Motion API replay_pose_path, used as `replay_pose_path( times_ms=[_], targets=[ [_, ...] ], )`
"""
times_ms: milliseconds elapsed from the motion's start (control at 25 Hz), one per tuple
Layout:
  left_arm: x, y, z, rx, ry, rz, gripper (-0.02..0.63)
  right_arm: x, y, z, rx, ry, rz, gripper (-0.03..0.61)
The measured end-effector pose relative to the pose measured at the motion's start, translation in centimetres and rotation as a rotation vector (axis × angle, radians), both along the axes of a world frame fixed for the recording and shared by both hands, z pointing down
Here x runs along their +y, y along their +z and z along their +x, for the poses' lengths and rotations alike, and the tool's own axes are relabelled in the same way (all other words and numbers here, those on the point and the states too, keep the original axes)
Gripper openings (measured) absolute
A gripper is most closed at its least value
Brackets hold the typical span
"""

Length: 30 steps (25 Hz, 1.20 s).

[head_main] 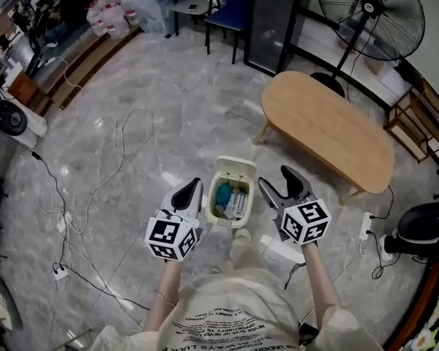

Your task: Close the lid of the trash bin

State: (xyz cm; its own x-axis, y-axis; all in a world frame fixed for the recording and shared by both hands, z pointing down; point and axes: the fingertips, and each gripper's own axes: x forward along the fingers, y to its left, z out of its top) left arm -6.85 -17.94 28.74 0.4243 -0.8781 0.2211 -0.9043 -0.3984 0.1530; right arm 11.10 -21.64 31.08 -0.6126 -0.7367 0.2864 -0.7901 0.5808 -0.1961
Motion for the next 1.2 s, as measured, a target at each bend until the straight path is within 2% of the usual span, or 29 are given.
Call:
replay_pose_path(
  times_ms=[360, 640, 1200],
  targets=[
    [-5.0, 4.8, 0.0, 0.012, -0.121, -0.118, 0.023, -6.5, 5.1, -2.1, 0.095, -0.195, -0.06, 0.291],
    [-7.2, 8.7, -0.5, 0.021, -0.18, -0.2, 0.023, -9.3, 9.6, -4.2, 0.142, -0.314, -0.106, 0.291],
    [-8.1, 18.7, -0.6, 0.039, -0.162, -0.417, 0.023, -11.3, 19.1, -5.9, 0.262, -0.389, -0.188, 0.291]
  ],
)
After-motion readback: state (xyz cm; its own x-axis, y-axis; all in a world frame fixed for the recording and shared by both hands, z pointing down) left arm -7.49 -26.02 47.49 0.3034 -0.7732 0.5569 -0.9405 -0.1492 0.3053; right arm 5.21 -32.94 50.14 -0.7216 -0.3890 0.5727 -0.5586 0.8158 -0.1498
